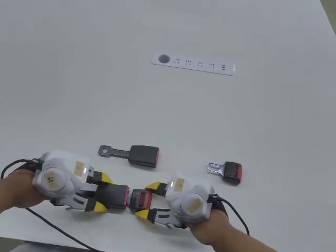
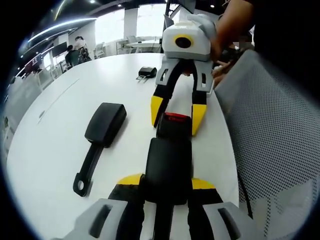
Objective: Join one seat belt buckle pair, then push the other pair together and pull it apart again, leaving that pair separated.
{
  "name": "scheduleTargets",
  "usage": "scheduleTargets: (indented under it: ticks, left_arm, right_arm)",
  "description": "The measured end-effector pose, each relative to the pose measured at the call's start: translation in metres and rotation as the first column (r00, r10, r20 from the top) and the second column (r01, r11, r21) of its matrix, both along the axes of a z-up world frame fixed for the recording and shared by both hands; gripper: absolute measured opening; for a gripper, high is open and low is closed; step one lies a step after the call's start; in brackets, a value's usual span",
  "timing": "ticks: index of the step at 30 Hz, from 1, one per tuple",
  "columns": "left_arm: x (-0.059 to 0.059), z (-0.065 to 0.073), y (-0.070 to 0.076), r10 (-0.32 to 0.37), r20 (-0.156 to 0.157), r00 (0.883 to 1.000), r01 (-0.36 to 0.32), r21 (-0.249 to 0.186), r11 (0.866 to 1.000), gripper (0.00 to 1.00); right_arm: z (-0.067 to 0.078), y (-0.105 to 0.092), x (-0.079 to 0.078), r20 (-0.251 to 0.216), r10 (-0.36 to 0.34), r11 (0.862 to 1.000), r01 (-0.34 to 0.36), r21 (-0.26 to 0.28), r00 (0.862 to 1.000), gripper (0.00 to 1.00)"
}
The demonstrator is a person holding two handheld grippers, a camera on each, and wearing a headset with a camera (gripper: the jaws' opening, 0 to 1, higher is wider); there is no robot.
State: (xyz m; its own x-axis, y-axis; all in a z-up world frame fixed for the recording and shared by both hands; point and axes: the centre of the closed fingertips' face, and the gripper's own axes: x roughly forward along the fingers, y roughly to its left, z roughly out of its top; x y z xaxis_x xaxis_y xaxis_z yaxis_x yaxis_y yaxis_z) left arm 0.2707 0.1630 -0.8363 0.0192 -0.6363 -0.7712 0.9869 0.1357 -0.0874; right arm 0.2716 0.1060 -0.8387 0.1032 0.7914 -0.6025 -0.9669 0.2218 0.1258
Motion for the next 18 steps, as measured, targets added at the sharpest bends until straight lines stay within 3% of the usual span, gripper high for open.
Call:
scheduleTargets:
  ticks: [18]
  left_arm:
    - [-0.0013, 0.0028, -0.0008, 0.015, -0.001, 1.000, -0.015, -0.009, 1.000, 0.34]
  right_arm:
    - [0.0001, 0.0005, -0.0013, 0.002, -0.028, 0.999, 0.028, 0.017, 1.000, 0.34]
